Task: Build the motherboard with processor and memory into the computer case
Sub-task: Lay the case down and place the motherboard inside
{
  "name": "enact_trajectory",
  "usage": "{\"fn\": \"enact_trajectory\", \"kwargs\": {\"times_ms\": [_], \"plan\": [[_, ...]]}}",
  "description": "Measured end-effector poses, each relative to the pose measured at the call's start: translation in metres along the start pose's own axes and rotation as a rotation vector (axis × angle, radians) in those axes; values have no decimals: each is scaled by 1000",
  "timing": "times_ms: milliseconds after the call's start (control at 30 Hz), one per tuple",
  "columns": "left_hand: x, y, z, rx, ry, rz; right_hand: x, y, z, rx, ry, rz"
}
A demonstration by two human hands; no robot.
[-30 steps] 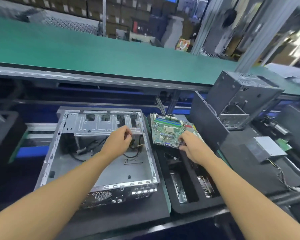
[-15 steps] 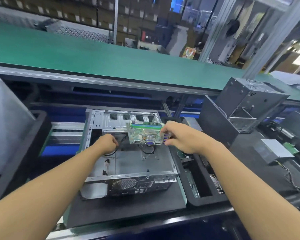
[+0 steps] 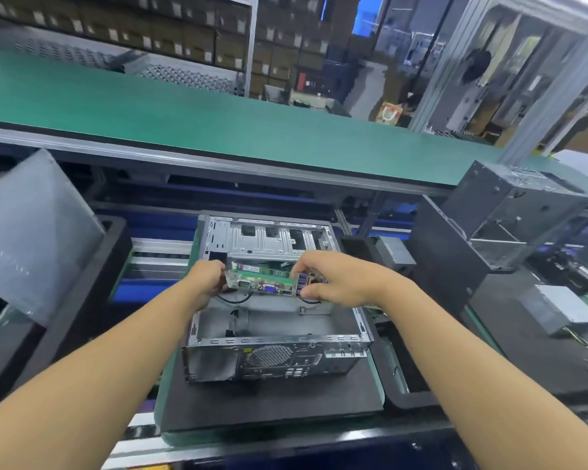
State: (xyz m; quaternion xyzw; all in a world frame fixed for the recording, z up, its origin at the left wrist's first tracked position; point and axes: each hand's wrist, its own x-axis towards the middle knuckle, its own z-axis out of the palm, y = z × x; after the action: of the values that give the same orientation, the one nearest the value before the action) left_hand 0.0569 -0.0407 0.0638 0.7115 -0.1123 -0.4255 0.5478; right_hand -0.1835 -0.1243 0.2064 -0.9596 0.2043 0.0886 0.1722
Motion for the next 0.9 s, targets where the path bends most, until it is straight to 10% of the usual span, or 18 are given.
{"fn": "enact_trajectory", "kwargs": {"times_ms": [900], "plan": [[68,-47,69,909,-342,104,13,40,90,82,-159,82]]}}
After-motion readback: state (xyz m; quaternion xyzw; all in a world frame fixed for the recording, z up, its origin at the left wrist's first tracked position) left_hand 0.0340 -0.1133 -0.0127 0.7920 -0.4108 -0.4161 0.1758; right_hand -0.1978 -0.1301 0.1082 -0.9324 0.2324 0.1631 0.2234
